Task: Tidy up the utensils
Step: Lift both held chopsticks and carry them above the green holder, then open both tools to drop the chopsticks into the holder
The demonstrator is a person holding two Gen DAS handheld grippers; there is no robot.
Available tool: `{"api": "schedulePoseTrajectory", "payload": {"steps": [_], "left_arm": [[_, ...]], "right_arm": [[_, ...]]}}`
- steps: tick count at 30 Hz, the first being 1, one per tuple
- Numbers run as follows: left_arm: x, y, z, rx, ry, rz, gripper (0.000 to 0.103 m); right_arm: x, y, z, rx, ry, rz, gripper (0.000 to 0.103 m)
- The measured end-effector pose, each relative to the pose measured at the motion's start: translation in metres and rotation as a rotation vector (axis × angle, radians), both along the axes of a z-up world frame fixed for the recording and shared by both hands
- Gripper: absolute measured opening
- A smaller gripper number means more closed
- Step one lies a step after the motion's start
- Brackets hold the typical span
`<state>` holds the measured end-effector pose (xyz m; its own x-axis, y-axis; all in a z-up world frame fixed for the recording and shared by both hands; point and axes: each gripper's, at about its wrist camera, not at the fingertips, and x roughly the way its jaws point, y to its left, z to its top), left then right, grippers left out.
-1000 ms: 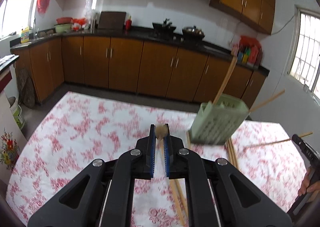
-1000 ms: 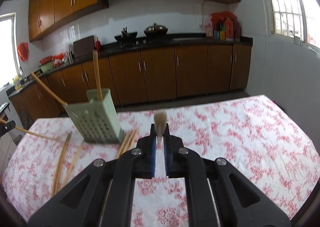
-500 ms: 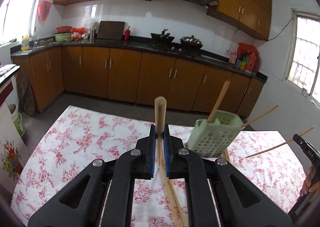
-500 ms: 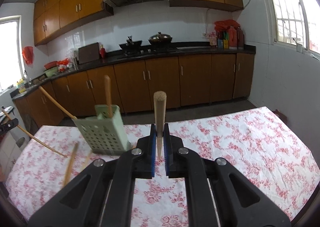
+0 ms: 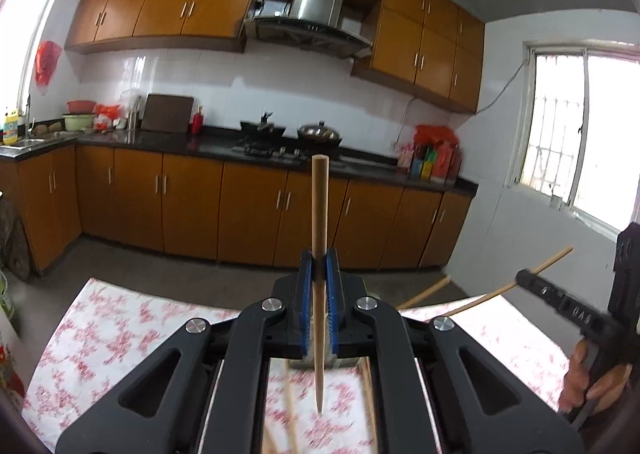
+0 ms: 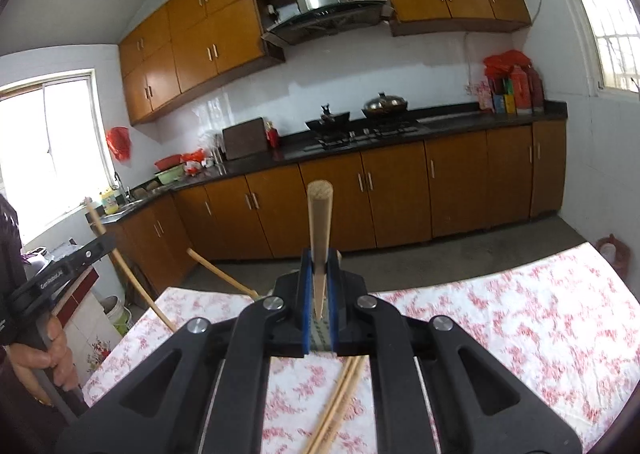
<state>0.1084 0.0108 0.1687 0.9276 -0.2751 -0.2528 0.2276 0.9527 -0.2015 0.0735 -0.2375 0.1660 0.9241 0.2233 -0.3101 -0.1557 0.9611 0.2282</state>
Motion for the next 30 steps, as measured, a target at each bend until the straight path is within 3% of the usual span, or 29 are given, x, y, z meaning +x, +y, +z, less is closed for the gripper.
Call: {"api": "schedulePoseTrajectory", "payload": {"steps": [8,14,21,30], "left_arm": [[0.030,-0.022,0.032,-0.031,-0.124,0.077,0.007],[0.061,-0.037,0.036,-0.039,-0.205,0.166,0.007],[0.100,-0.049,0.009,-0.053,-0.177,0.215,0.007],[0.110,-0.049,-0.029,-0.022,-0.118,0.220,0.007]], "right_arm": [[0.025,0.016,0.018,-0.036,-0.041,-0.005,0.008],[0.055,0.023,0.016,-0.051,-0.032,-0.007,0.008],[0.089,0.029,-0.006,-0.060,0.034,0.011,0.008],[0.111,0.034,-0.031,-0.049,0.112,0.020,0.008]]}}
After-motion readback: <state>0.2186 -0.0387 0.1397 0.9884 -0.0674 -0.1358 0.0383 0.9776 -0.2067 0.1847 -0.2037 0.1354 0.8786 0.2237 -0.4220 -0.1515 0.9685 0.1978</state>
